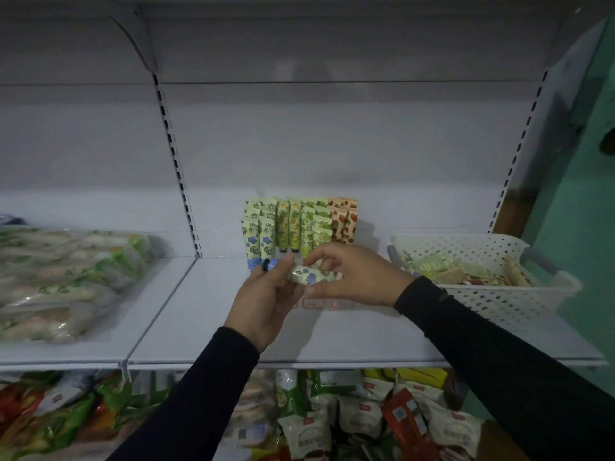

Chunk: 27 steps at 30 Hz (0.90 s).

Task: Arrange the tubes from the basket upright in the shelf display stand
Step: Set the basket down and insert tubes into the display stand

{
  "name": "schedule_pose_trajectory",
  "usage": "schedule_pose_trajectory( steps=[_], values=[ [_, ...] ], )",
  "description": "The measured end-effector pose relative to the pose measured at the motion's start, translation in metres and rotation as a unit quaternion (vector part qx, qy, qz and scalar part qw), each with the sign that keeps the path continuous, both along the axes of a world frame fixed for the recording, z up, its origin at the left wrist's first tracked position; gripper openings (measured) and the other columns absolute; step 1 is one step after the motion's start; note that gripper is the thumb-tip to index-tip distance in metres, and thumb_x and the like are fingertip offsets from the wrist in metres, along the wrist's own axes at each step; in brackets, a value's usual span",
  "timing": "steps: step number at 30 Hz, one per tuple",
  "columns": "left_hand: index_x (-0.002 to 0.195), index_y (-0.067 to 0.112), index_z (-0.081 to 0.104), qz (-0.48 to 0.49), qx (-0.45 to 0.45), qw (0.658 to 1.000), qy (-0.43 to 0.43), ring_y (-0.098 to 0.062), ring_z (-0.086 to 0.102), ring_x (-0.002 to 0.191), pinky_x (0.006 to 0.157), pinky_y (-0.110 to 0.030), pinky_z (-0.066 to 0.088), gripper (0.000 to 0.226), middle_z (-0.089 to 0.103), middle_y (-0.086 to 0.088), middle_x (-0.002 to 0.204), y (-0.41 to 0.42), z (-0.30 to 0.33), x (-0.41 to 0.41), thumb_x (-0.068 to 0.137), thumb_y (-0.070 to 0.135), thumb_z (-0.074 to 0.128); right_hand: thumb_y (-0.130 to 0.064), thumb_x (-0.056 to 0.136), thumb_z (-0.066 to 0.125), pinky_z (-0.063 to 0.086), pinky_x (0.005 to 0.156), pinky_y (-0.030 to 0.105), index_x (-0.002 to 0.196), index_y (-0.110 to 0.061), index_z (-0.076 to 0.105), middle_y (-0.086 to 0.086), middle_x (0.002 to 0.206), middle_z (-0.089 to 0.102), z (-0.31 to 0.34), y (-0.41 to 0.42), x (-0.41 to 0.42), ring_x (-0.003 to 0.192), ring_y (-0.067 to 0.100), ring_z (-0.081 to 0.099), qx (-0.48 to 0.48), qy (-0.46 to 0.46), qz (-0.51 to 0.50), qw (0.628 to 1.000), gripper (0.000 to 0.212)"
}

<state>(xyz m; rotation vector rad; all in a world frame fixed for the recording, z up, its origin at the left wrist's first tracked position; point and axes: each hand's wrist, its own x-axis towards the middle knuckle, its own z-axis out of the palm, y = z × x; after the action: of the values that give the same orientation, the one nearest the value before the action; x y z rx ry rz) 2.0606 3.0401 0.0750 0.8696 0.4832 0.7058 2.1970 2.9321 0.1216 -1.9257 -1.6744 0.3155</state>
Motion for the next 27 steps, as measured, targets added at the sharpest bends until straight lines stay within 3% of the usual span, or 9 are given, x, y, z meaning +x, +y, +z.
schedule_pose_trajectory(
  steps=[4, 9, 11, 13, 19, 21, 22, 25, 27],
  values=[
    [0.086, 0.009, 0.061, -0.003, -0.020, 0.999, 0.034, -0.013, 0.056, 0.055, 0.054, -0.023, 0.054, 0.017, 0.056, -0.002, 0.059, 0.004, -0.004, -0.010, 0.086, 0.023, 0.071, -0.036, 0.080, 0.077, 0.041, 0.090, 0.019, 0.112, -0.034, 0.063, -0.018, 0.121, 0.057, 0.006, -0.001, 0.010, 0.112, 0.000, 0.051, 0.024, 0.045, -0.013, 0.999, 0.035],
    [0.086, 0.010, 0.064, -0.044, 0.002, 0.999, 0.028, -0.013, 0.062, 0.061, 0.059, -0.022, 0.056, 0.010, 0.068, -0.009, 0.079, 0.002, -0.009, -0.016, 0.086, 0.019, 0.068, -0.014, 0.084, 0.074, 0.056, 0.072, 0.018, 0.118, -0.016, 0.056, -0.002, 0.095, 0.071, 0.009, 0.009, 0.003, 0.081, 0.004, 0.069, 0.102, 0.348, -0.047, 0.931, 0.038],
    [0.085, 0.009, 0.065, -0.049, 0.013, 0.998, 0.024, -0.013, 0.062, 0.062, 0.063, -0.023, 0.057, 0.009, 0.069, -0.010, 0.082, 0.002, -0.009, -0.015, 0.089, 0.018, 0.066, -0.014, 0.088, 0.069, 0.056, 0.081, 0.027, 0.094, -0.010, 0.064, 0.005, 0.084, 0.072, 0.007, 0.014, 0.000, 0.084, 0.017, 0.067, 0.129, 0.398, -0.048, 0.907, 0.008],
    [0.086, 0.009, 0.066, -0.047, 0.030, 0.998, 0.024, -0.014, 0.062, 0.063, 0.063, -0.023, 0.057, 0.009, 0.070, -0.011, 0.083, 0.003, -0.010, -0.016, 0.089, 0.018, 0.065, -0.015, 0.091, 0.066, 0.056, 0.084, 0.031, 0.072, -0.011, 0.063, 0.007, 0.079, 0.068, 0.006, 0.018, -0.003, 0.086, 0.023, 0.064, 0.151, 0.410, -0.049, 0.898, 0.020],
    [0.093, 0.007, 0.070, -0.013, 0.145, 0.985, 0.089, -0.017, 0.064, 0.070, 0.070, -0.028, 0.057, 0.016, 0.072, -0.011, 0.089, 0.016, -0.015, -0.027, 0.092, 0.022, 0.066, -0.016, 0.091, 0.067, 0.059, 0.072, 0.025, 0.078, -0.004, 0.066, 0.007, 0.075, 0.068, 0.007, 0.029, -0.009, 0.071, 0.014, 0.066, 0.181, 0.367, -0.063, 0.910, 0.018],
    [0.091, 0.012, 0.072, 0.044, 0.255, 0.951, 0.167, -0.015, 0.065, 0.074, 0.075, -0.029, 0.056, 0.017, 0.073, -0.008, 0.087, 0.027, -0.021, -0.037, 0.092, 0.027, 0.067, -0.018, 0.091, 0.068, 0.060, 0.074, 0.028, 0.075, -0.003, 0.067, 0.005, 0.072, 0.068, 0.006, 0.035, -0.009, 0.070, 0.015, 0.067, 0.202, 0.339, -0.082, 0.915, 0.021],
    [0.089, 0.016, 0.072, 0.073, 0.334, 0.913, 0.223, -0.013, 0.066, 0.076, 0.076, -0.026, 0.054, 0.016, 0.073, -0.004, 0.085, 0.035, -0.026, -0.043, 0.092, 0.031, 0.066, -0.020, 0.090, 0.069, 0.060, 0.075, 0.030, 0.076, -0.001, 0.068, 0.006, 0.072, 0.069, 0.006, 0.038, -0.010, 0.070, 0.015, 0.068, 0.211, 0.317, -0.095, 0.920, 0.023],
    [0.100, 0.021, 0.070, 0.112, 0.540, 0.740, 0.385, -0.010, 0.062, 0.089, 0.075, -0.020, 0.041, 0.018, 0.068, 0.008, 0.095, 0.060, -0.040, -0.063, 0.092, 0.037, 0.063, -0.025, 0.090, 0.069, 0.060, 0.074, 0.032, 0.078, 0.000, 0.070, 0.007, 0.072, 0.072, 0.002, 0.046, -0.013, 0.069, 0.016, 0.070, 0.229, 0.224, -0.115, 0.940, 0.028],
    [0.105, 0.018, 0.070, 0.118, 0.577, 0.694, 0.414, -0.017, 0.060, 0.097, 0.079, -0.023, 0.036, 0.025, 0.062, 0.006, 0.099, 0.073, -0.047, -0.071, 0.093, 0.037, 0.062, -0.028, 0.091, 0.067, 0.059, 0.073, 0.036, 0.072, -0.002, 0.068, 0.009, 0.070, 0.071, 0.000, 0.052, -0.017, 0.068, 0.020, 0.069, 0.235, 0.162, -0.116, 0.951, 0.032]
  ],
)
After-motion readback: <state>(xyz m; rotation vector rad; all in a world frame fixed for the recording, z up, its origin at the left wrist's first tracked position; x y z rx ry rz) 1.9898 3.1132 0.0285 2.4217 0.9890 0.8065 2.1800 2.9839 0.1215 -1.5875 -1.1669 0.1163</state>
